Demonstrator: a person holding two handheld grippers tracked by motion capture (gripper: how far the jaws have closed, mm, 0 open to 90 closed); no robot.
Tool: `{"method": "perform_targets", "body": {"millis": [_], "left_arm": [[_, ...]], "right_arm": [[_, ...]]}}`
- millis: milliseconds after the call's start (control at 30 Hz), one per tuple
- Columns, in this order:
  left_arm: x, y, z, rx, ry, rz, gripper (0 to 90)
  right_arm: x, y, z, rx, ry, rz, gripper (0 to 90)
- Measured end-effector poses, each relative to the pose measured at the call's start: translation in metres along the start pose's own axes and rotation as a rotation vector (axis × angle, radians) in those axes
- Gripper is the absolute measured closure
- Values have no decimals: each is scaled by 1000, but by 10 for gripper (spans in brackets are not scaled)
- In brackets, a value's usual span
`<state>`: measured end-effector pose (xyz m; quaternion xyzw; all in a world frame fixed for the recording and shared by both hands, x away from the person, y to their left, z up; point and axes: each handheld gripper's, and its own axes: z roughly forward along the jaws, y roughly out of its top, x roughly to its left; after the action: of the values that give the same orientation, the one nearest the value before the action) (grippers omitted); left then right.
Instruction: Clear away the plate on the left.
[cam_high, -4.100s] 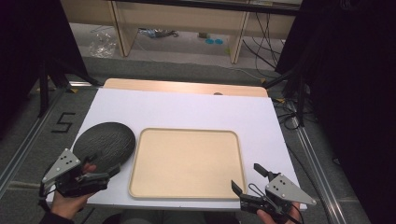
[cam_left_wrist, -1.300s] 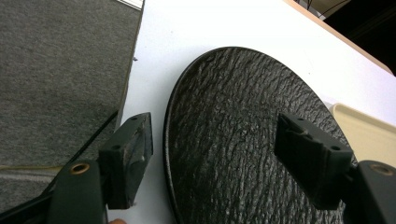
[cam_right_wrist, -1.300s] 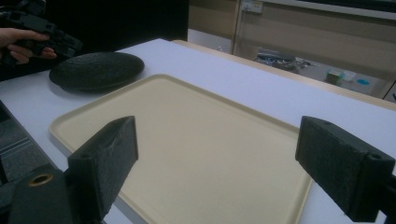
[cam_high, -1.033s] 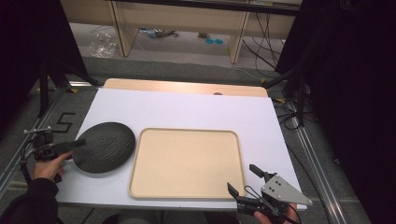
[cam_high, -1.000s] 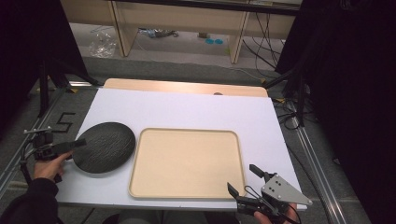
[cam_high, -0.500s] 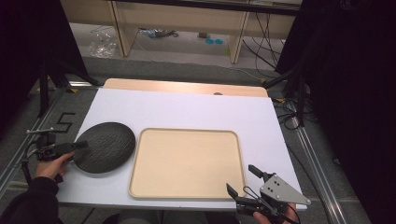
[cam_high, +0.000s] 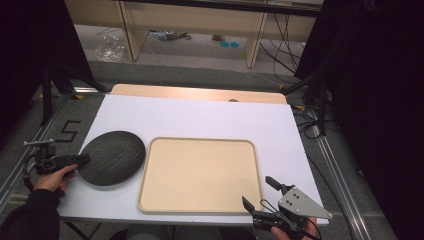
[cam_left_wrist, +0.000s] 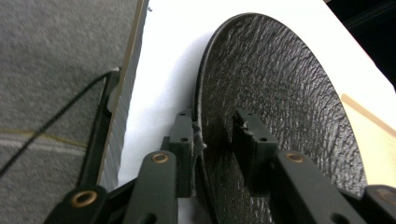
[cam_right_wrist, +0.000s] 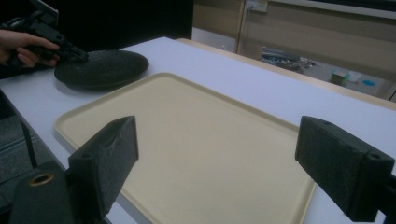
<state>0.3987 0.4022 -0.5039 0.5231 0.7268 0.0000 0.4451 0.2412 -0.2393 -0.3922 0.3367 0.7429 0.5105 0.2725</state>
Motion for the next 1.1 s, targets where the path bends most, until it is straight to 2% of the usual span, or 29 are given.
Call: {"method": "perform_targets", "body": {"millis": [100, 133, 167, 200, 233, 267, 300, 400, 433, 467, 500, 567, 633, 667, 700, 767, 800, 833, 900, 967, 1067, 1100], "left_arm": [[2, 0, -2, 7, -12, -22, 725], [3, 0, -2, -6, -31, -29, 736], [3, 1, -4, 16, -16, -26, 742], [2, 1, -4, 14, -13, -26, 746], [1, 1, -4, 14, -10, -25, 746], [1, 1, -5, 15, -16, -30, 749], [3, 1, -7, 3, -43, -39, 775], [3, 2, -11, -28, -115, -45, 792], [1, 3, -13, -20, -105, -40, 804], [0, 4, -14, -10, -99, -37, 804], [1, 4, -15, -11, -116, -51, 807], [5, 3, -18, -32, -179, -94, 827], [6, 3, -23, -61, -230, -114, 857], [3, 4, -24, -74, -238, -89, 867], [-2, 5, -25, -82, -226, -66, 869], [-11, 7, -27, -78, -188, -43, 868], [-13, 7, -28, -75, -181, -32, 869], [-14, 7, -28, -86, -181, -27, 869], [-16, 6, -29, -85, -175, -21, 869], [-17, 6, -30, -88, -176, -22, 870], [-16, 3, -28, -122, -201, -34, 870], [-14, 2, -28, -128, -207, -36, 870]], "right_arm": [[0, 0, -1, 3, 2, 3, 144], [1, 0, -1, 1, 9, 14, 144], [1, 1, -2, 10, 16, 19, 144], [0, 1, -1, 5, 8, 2, 144], [0, 0, 0, 6, 4, 4, 144], [1, 0, 1, 13, 21, 21, 144], [0, 1, -1, 9, 11, 1, 144], [0, 1, 0, 2, 8, 3, 144], [0, 0, 0, 23, 19, 10, 144], [0, 0, 1, 19, 11, 3, 144], [0, 0, 0, 21, 16, 9, 144], [0, 1, 0, 10, 15, 2, 144], [1, 0, 1, 21, 20, 5, 144], [0, -1, 2, 18, 21, -2, 144], [0, 0, 0, 25, 19, 7, 144], [0, 1, 1, 11, 15, -2, 144], [0, 0, 2, 22, 25, 5, 144], [0, 0, 2, 26, 18, -5, 144], [1, 0, 2, 12, 27, 10, 144], [0, 1, 1, 13, 23, -5, 144], [0, 0, 2, 18, 14, -3, 144], [0, 0, 1, 25, 27, 4, 144]]}}
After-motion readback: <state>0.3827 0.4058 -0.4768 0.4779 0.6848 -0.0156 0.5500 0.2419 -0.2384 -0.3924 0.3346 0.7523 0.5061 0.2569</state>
